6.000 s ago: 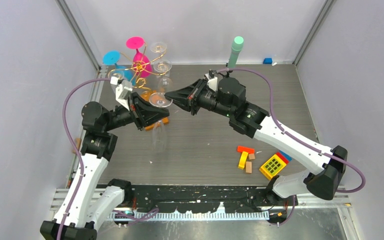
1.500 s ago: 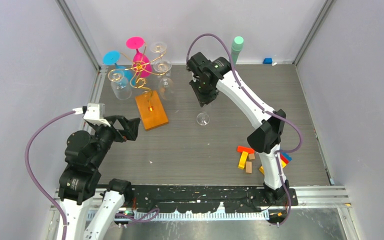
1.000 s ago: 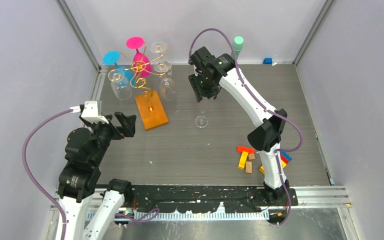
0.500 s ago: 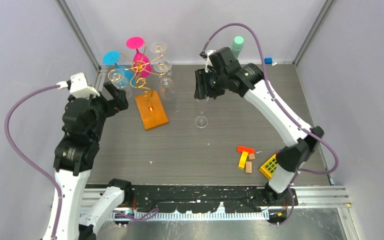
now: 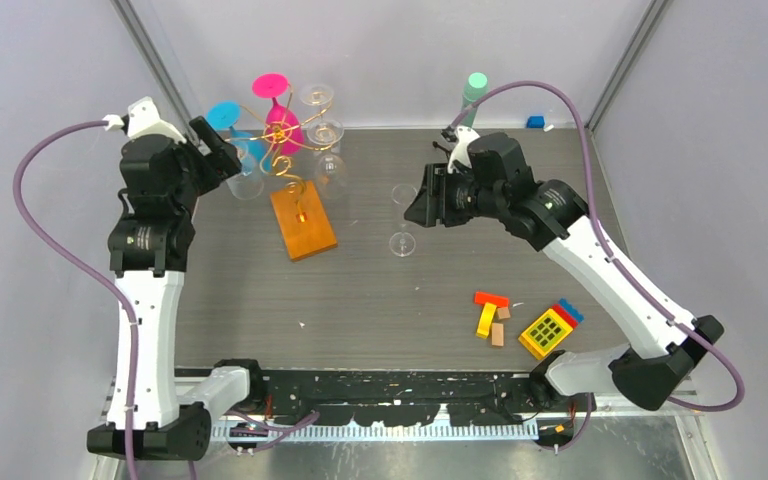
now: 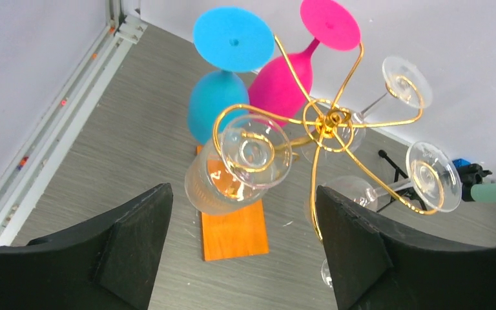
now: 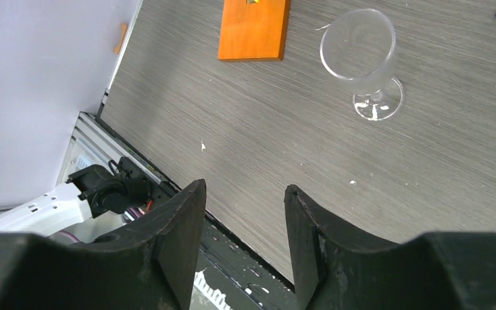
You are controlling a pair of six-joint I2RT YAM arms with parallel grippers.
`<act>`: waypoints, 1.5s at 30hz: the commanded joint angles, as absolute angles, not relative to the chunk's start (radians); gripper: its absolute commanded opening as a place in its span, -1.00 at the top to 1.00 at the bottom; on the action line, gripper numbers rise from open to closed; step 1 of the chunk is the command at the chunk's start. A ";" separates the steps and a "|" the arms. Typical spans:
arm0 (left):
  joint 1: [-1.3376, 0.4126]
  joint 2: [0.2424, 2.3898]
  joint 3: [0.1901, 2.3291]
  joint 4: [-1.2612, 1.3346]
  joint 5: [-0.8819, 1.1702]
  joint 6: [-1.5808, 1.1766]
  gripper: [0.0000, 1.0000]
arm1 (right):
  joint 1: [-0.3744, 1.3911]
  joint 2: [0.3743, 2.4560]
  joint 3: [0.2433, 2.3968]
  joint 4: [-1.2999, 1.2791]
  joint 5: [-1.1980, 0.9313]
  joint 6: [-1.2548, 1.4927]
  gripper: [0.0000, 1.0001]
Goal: Take the wine glass off the wine glass rack
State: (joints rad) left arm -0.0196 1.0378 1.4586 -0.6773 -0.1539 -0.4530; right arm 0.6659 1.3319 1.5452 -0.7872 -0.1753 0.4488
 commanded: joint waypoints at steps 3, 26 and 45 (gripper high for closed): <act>0.064 1.084 1.547 -0.680 -0.056 -0.449 -0.42 | 0.667 1.236 1.460 -0.686 -0.198 0.500 0.22; 0.110 1.166 1.484 -0.588 0.059 -0.497 -0.03 | 0.667 1.167 1.392 -0.675 -0.230 0.500 0.53; 0.165 1.168 1.455 -0.589 0.127 -0.597 0.22 | 0.667 1.141 1.365 -0.675 -0.194 0.511 0.55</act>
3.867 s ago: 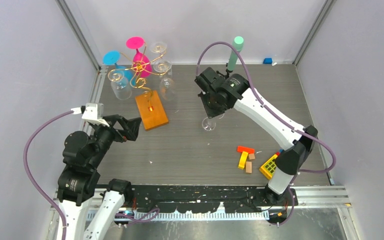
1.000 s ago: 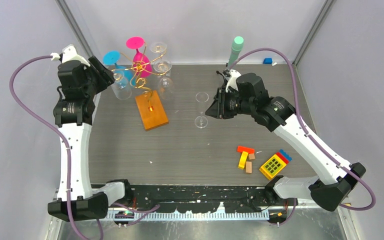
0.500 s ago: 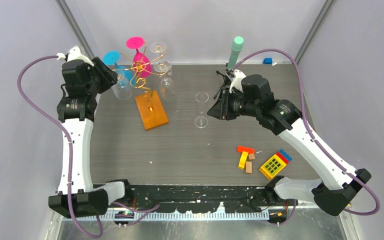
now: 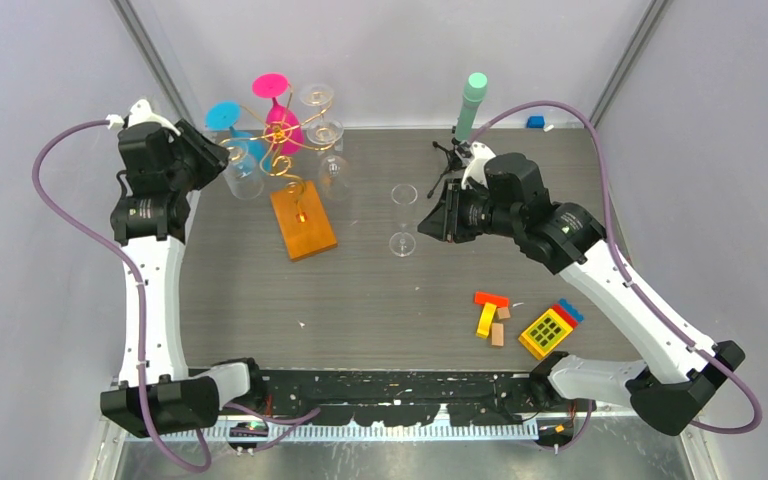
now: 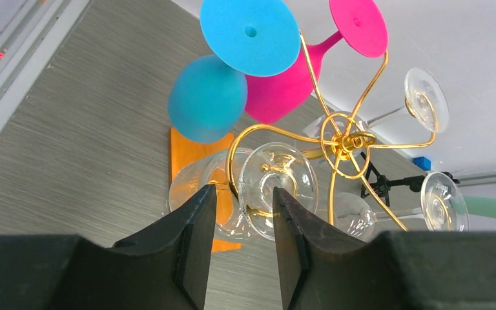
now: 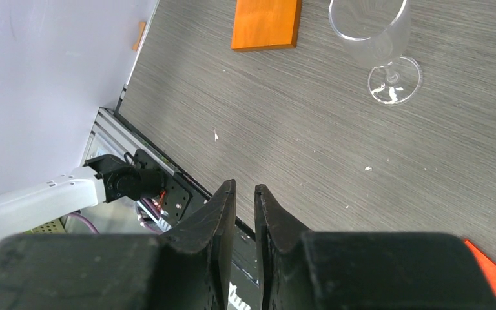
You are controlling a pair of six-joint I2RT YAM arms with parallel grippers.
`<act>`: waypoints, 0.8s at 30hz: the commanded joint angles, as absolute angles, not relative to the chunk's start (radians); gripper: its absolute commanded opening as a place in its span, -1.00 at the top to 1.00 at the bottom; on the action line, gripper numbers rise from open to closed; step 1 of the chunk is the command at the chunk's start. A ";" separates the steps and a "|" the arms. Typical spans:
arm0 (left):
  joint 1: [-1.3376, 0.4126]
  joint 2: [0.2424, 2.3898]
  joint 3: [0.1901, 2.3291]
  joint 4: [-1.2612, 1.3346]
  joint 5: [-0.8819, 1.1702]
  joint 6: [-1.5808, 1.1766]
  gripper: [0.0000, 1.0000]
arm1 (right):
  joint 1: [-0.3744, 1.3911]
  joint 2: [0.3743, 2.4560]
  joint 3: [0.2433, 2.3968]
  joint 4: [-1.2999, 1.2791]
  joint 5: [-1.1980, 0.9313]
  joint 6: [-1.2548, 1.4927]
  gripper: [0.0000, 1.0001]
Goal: Take the wine glass off the wine glass rack
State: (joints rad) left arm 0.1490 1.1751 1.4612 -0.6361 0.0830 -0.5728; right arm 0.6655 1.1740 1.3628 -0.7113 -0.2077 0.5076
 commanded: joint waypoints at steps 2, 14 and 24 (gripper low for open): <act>0.171 1.169 1.452 -0.585 0.145 -0.607 0.28 | 0.667 1.141 1.363 -0.675 -0.190 0.512 0.56; 0.188 1.119 1.402 -0.540 0.185 -0.691 0.45 | 0.667 1.135 1.350 -0.669 -0.180 0.524 0.56; 0.196 1.103 1.399 -0.515 0.194 -0.754 0.74 | 0.667 1.134 1.341 -0.660 -0.174 0.533 0.56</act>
State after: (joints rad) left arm 0.1905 1.1297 1.4017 -0.5758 0.1627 -0.7223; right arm 0.6655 1.1690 1.3422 -0.7105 -0.1879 0.5240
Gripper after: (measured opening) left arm 0.156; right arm 0.220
